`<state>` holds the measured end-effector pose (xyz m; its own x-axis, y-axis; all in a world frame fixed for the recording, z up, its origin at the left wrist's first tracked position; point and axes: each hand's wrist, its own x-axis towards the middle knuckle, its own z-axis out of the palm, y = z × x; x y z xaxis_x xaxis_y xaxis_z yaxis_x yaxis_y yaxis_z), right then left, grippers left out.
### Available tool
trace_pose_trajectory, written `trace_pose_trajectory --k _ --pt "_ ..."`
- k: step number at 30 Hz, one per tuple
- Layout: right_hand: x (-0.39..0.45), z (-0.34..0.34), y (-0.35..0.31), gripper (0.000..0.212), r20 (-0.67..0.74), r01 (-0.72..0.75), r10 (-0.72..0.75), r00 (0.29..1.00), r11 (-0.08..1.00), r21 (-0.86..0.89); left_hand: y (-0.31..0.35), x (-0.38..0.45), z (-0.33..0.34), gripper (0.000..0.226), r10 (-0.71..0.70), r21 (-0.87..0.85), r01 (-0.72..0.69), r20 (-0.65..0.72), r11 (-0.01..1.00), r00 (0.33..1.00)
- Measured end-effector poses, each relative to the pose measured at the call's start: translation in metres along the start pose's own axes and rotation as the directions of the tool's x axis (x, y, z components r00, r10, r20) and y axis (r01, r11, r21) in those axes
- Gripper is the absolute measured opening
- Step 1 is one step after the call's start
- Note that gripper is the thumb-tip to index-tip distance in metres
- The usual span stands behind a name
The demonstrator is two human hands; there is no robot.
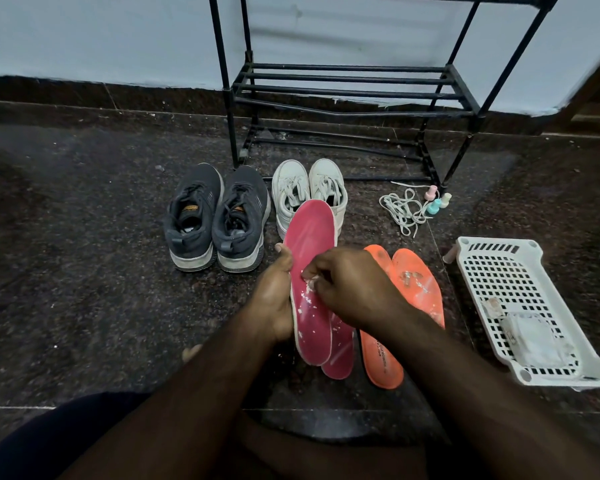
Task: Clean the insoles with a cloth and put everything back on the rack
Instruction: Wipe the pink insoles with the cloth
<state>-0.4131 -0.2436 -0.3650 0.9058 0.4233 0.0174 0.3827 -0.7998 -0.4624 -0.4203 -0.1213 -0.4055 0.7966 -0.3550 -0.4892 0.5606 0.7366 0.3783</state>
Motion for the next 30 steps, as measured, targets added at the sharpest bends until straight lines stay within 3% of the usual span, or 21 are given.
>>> trace_pose_trajectory --k 3,7,11,15,25,30 --pt "0.001 -0.001 0.004 0.024 -0.070 -0.027 0.024 0.997 0.999 -0.039 0.000 -0.001 0.003 0.078 0.014 -0.010 -0.015 -0.006 1.000 1.000" --pt "-0.003 0.003 -0.005 0.022 0.016 0.003 -0.003 1.000 1.000 0.005 0.002 -0.001 0.004 0.077 0.026 0.008 -0.025 -0.047 1.000 0.999" --pt "-0.003 -0.002 -0.003 0.022 -0.054 -0.031 0.036 0.998 0.996 0.079 0.002 -0.004 0.007 0.075 0.059 0.038 -0.057 -0.068 0.998 0.996" --pt "-0.008 0.002 -0.010 0.018 0.016 -0.026 0.024 1.000 0.992 0.121 0.004 -0.004 0.007 0.078 0.051 0.052 -0.046 -0.101 0.998 0.994" --pt "-0.011 -0.005 -0.009 0.023 0.039 -0.046 0.040 0.998 0.985 0.164 0.011 -0.003 0.001 0.087 0.096 0.034 -0.092 -0.123 0.995 0.988" --pt "-0.012 -0.002 -0.011 0.018 -0.002 -0.028 0.028 1.000 0.984 0.175 0.013 -0.004 0.000 0.063 0.101 0.045 -0.098 -0.093 0.994 0.991"
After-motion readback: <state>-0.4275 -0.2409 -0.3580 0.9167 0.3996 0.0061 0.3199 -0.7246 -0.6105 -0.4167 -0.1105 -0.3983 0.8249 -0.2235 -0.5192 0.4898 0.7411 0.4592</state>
